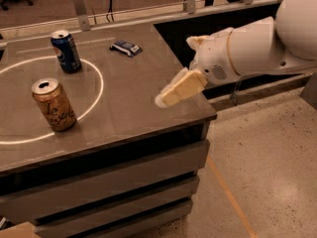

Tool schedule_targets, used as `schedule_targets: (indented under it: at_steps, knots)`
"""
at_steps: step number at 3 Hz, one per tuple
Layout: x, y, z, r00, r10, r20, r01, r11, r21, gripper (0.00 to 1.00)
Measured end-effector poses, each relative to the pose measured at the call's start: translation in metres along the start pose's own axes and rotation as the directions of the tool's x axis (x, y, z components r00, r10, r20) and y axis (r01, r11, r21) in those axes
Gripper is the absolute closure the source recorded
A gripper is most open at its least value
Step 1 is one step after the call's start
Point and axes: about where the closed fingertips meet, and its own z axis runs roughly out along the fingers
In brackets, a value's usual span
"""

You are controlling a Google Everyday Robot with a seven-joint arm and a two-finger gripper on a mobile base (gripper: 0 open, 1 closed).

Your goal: Move pepsi can near rxbar blueberry

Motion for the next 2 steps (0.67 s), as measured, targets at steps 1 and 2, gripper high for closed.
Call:
schedule_targets:
  at_steps: [1, 2]
  knots:
    - [-0.051, 0.027, 0.067, 0.994, 0.059, 0.093, -0.061, 0.9978, 0.025, 0.0]
    - [-0.074, 0.021, 0.106, 0.973, 0.084, 0.215, -0.097, 0.9942, 0.048, 0.0]
